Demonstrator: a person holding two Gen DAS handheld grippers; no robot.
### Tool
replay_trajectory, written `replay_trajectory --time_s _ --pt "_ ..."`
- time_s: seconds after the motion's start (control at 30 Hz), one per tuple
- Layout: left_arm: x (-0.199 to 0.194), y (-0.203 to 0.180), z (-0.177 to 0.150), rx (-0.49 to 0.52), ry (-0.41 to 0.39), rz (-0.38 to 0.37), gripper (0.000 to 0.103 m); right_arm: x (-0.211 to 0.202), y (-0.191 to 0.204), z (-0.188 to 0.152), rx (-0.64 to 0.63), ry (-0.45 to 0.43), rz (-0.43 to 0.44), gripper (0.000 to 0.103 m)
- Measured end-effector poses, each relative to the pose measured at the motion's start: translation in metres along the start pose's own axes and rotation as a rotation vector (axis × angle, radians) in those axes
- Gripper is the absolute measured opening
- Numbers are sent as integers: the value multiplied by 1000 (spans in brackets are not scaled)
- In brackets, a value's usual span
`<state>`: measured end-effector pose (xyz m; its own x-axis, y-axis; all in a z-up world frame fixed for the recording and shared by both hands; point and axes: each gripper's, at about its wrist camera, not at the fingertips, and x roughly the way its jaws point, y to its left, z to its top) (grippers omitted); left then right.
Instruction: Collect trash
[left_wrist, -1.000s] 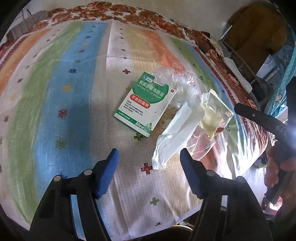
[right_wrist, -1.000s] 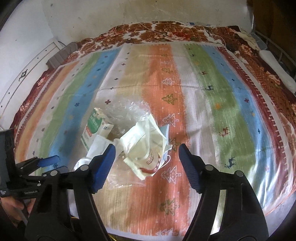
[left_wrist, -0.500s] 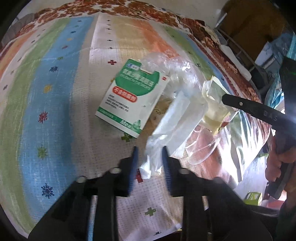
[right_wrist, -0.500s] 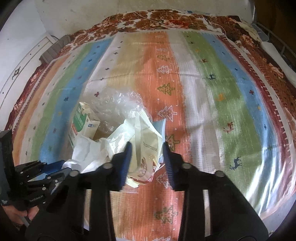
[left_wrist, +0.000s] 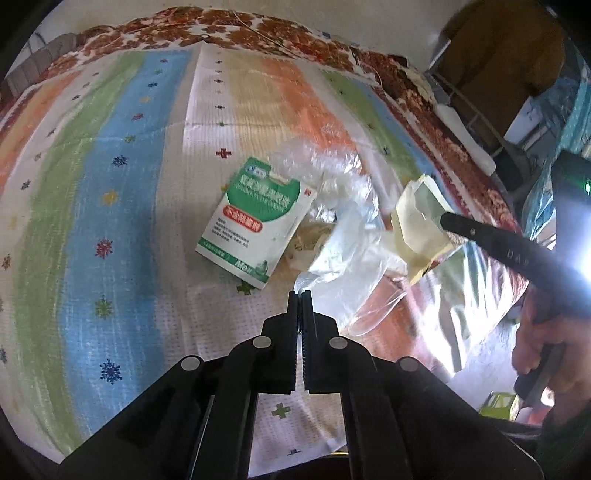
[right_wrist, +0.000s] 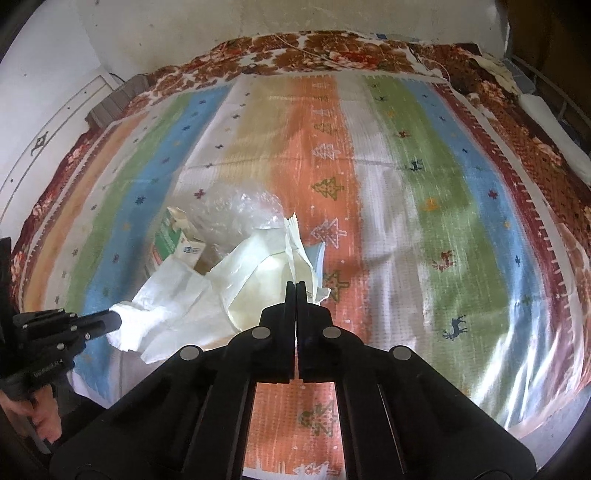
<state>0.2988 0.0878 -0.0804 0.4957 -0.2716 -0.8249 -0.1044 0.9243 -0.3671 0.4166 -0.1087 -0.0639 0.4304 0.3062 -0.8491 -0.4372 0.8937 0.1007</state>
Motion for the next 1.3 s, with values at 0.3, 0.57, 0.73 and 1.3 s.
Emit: replay_trajectory --time_s 0.3,0.57,0.73,1.3 --pt "-32 -11 5 12 -35 -16 1 -21 10 1 -41 -38 6 0" --pt "-56 -15 3 13 -62 -25 1 -38 16 -7 -50 -52 21 0" --pt "-69 -15 0 -11 -72 -44 1 -55 24 -13 -55 -76 45 0" --pt "-115 -21 -20 -45 -141 -82 1 -103 57 -43 -110 -124 99 0"
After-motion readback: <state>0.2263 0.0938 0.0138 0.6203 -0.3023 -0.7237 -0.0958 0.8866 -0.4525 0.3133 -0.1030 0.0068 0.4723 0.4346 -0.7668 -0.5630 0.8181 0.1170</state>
